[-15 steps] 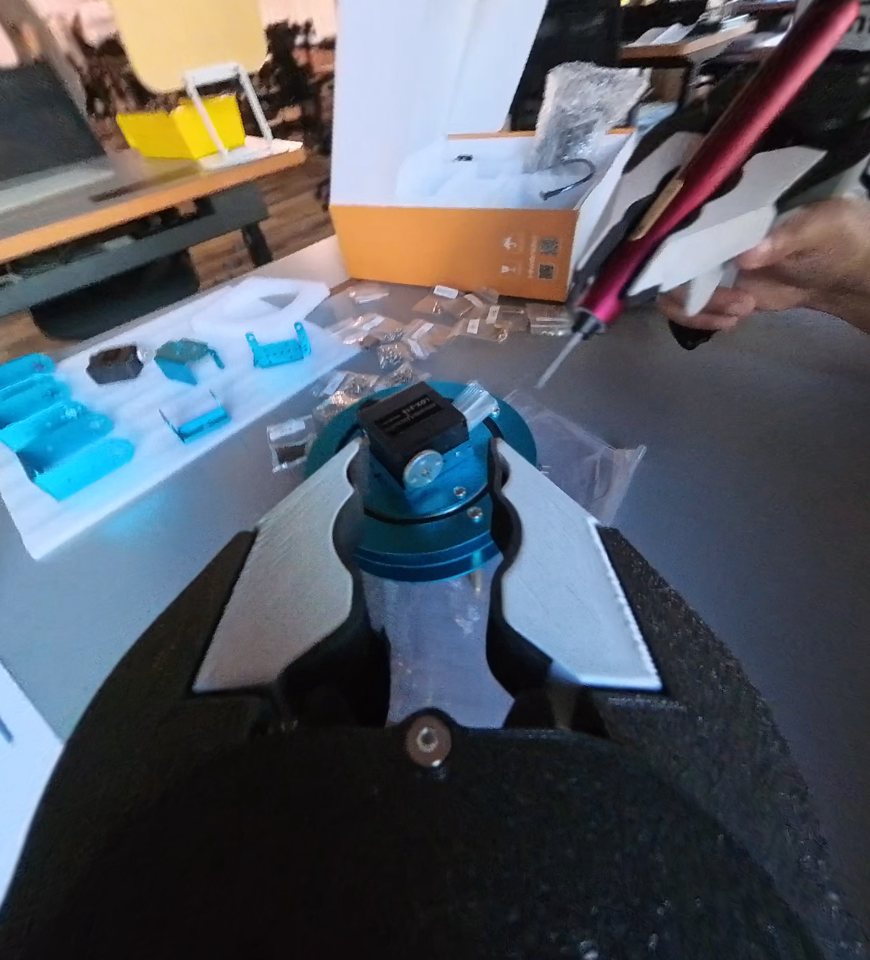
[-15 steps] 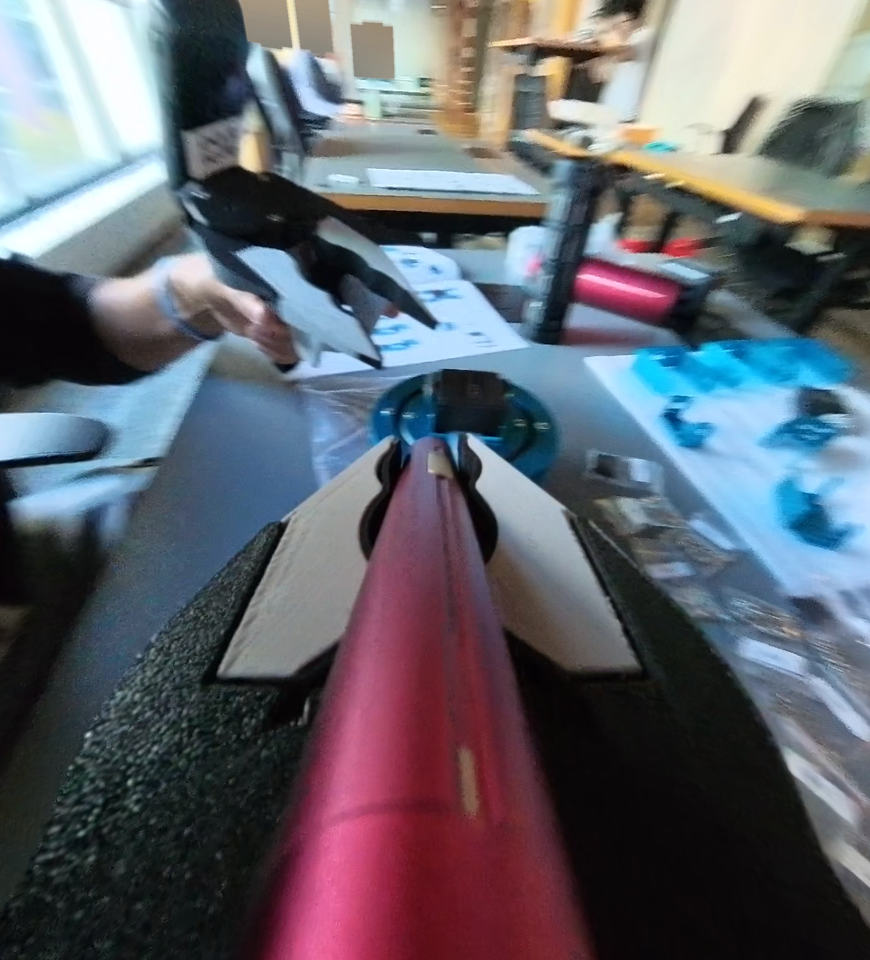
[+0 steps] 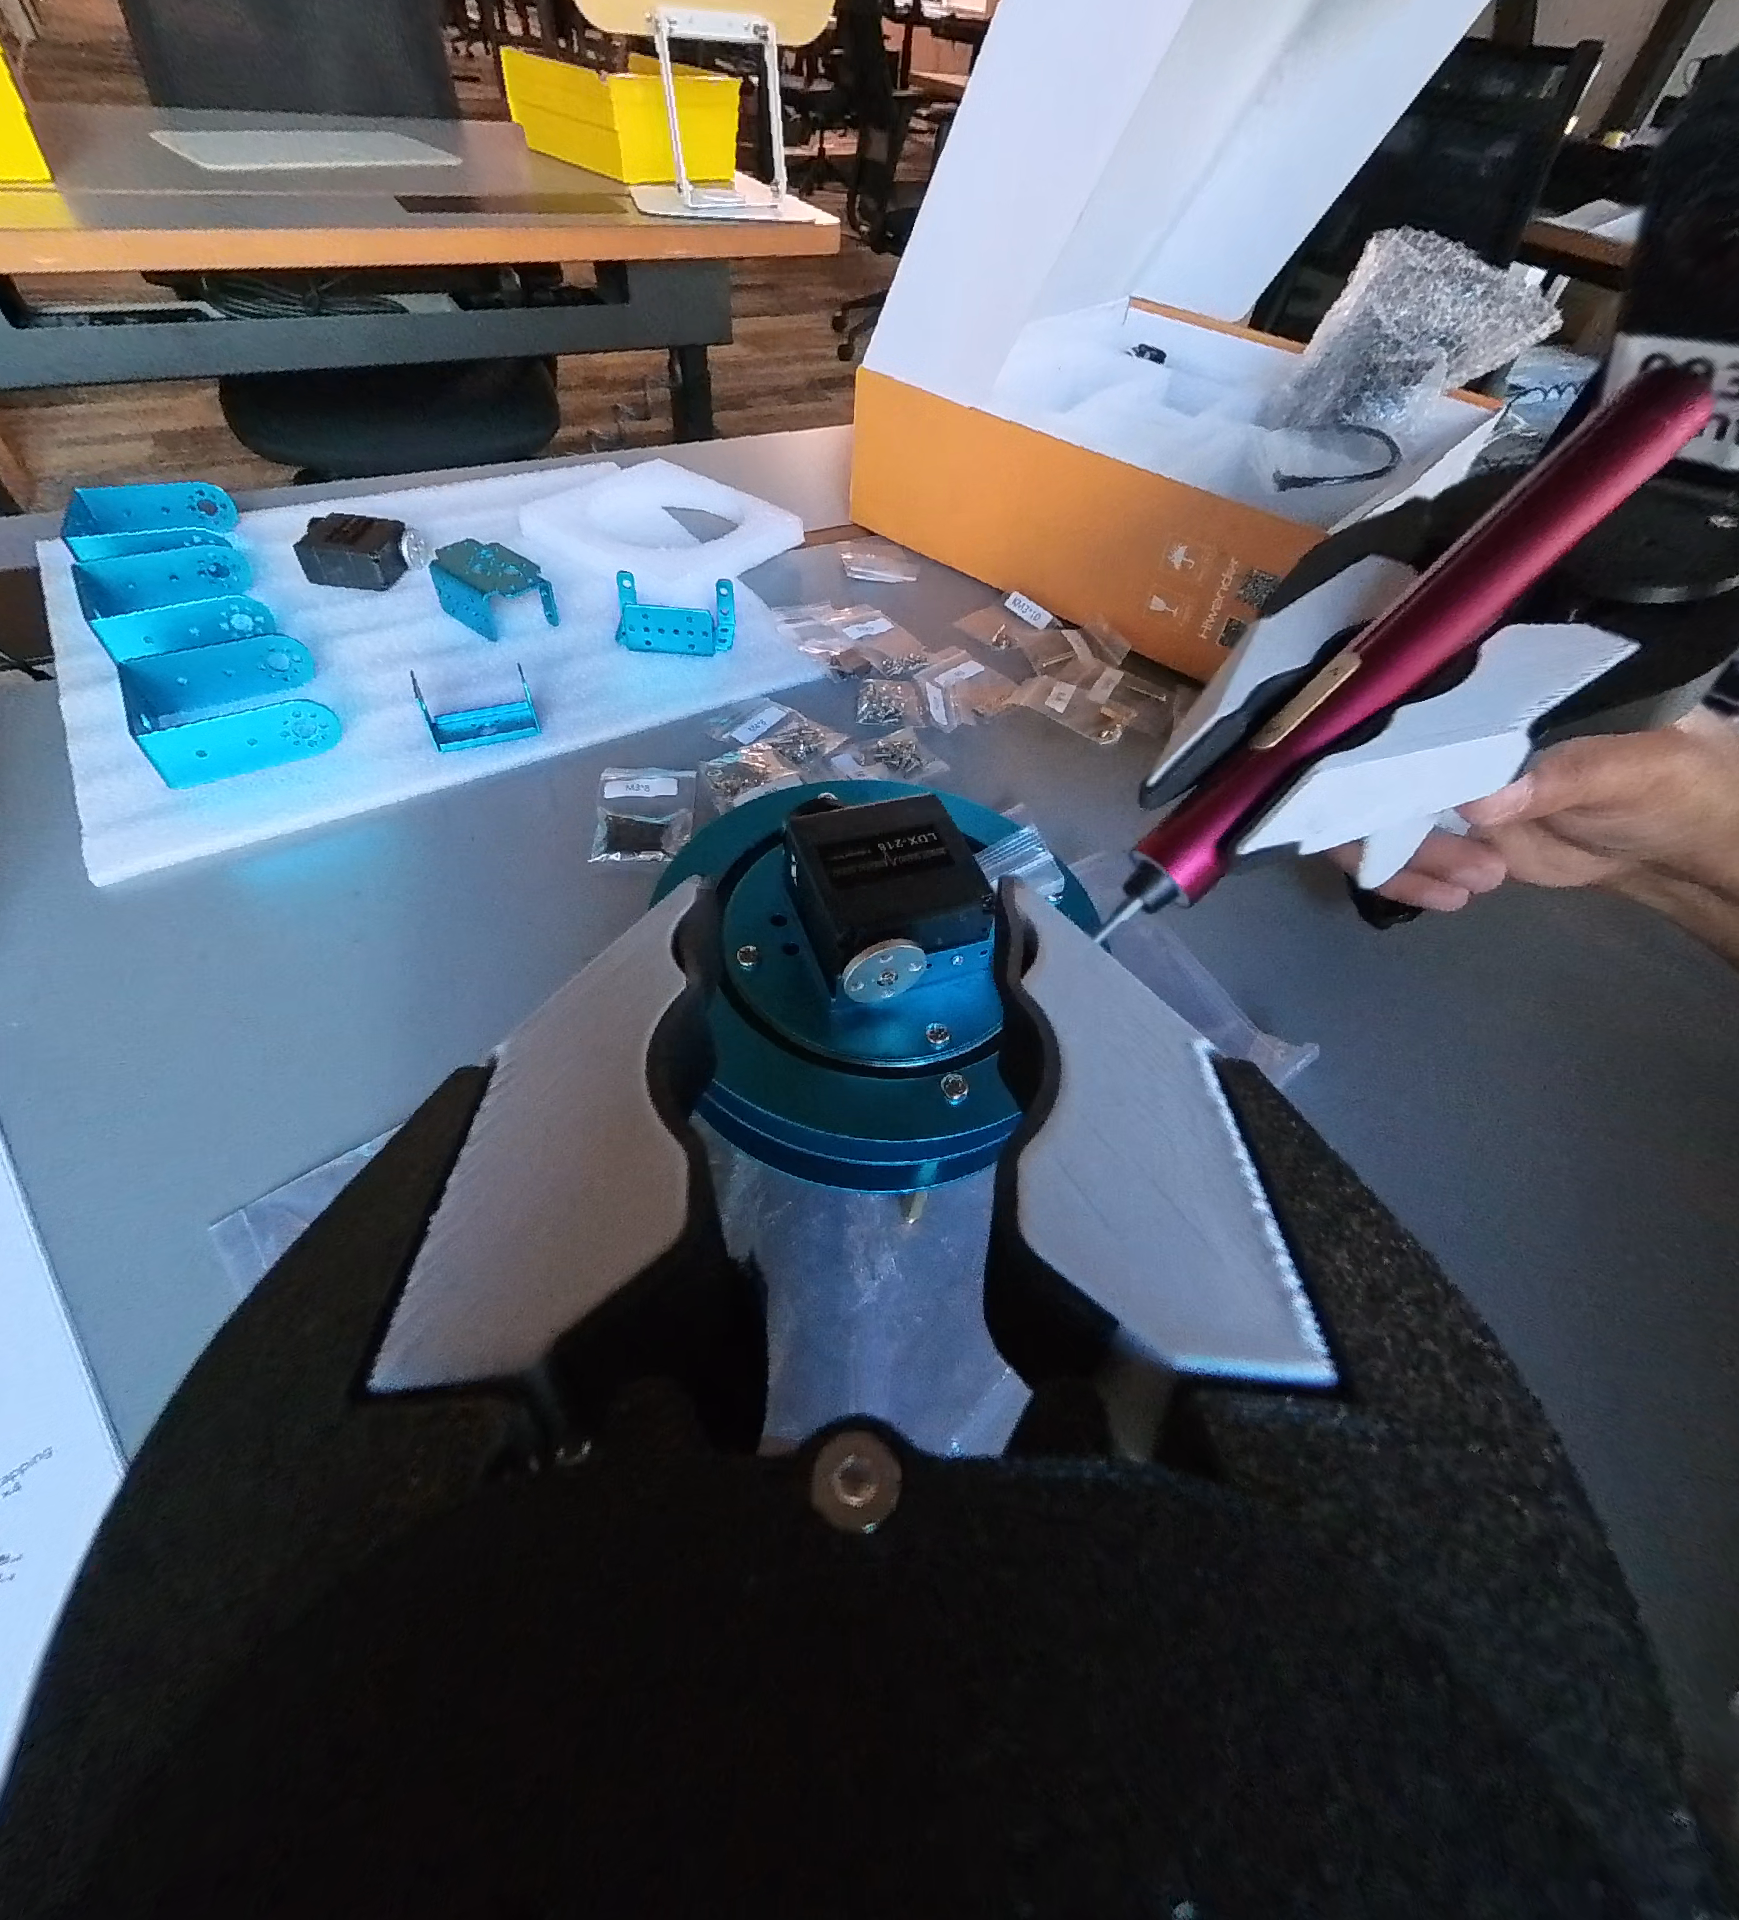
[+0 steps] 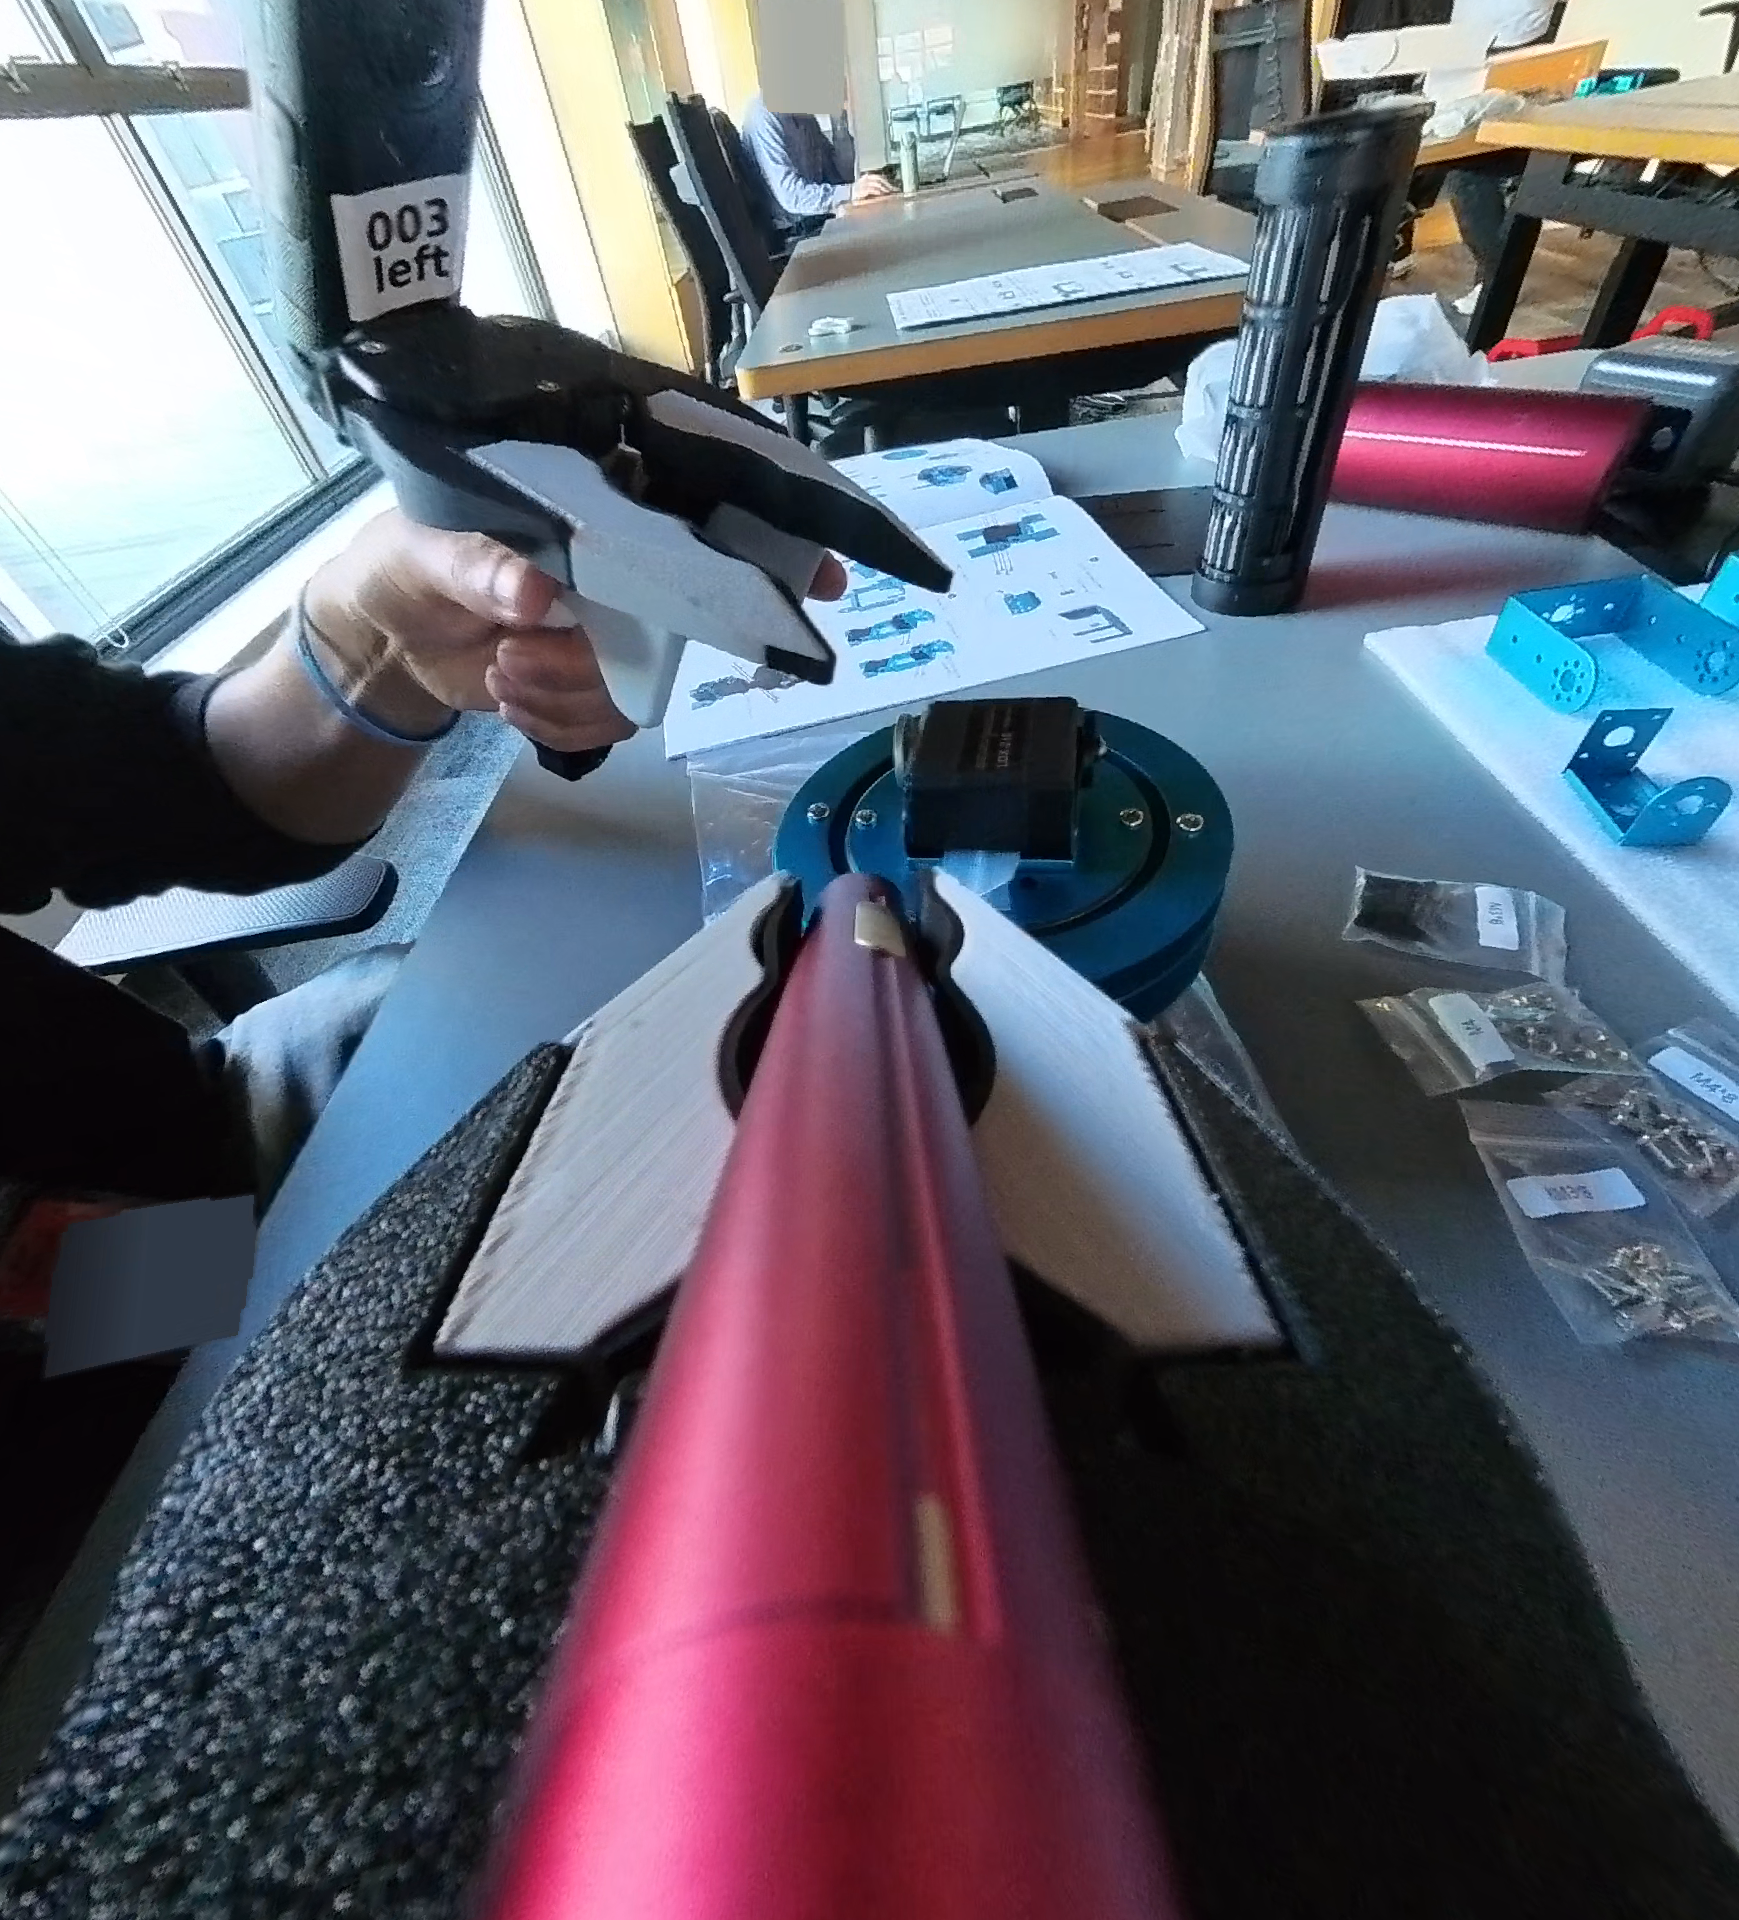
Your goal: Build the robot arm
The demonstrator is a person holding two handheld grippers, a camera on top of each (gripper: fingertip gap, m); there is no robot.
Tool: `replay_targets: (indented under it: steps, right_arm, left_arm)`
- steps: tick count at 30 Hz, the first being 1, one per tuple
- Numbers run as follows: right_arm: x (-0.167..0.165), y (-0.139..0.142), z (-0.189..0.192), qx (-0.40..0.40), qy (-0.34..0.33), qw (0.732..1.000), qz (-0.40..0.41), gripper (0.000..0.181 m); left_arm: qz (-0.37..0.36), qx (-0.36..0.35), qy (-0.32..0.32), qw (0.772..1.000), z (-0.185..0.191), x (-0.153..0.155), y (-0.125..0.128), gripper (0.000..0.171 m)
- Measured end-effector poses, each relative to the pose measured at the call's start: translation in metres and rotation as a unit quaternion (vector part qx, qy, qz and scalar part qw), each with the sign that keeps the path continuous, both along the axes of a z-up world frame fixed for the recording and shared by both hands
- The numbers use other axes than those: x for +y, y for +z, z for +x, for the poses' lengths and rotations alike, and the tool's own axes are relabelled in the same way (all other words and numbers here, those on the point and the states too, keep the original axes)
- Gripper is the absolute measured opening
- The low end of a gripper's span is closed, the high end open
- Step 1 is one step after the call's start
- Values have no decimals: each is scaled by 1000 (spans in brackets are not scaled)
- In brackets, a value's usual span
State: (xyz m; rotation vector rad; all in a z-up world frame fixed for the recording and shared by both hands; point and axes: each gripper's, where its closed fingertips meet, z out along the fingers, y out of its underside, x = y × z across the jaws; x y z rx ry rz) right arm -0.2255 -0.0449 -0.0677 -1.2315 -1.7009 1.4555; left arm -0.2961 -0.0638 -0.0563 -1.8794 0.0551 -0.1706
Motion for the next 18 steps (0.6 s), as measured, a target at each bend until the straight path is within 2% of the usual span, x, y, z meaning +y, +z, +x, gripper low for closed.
replay_targets:
  steps: [4,7,9,12,18]
  right_arm:
    - [7,12,12,19,-16,1000,-4,22]
    - [23,10,33,4,-41,999,11,21]
    - [45,-8,53,-43,-68,997,11,21]
    - [78,-42,73,-110,-111,987,-40,21]
    - [73,-71,82,-197,-101,969,-107,22]
  left_arm:
    - [1,-11,3,1000,1,0,-1,52]
    - [6,-11,4,1000,2,-3,0,52]
    - [11,-2,8,1000,2,-6,2,52]
    - [32,3,5,999,12,-14,8,51]
    - [40,20,-45,998,62,-22,2,51]
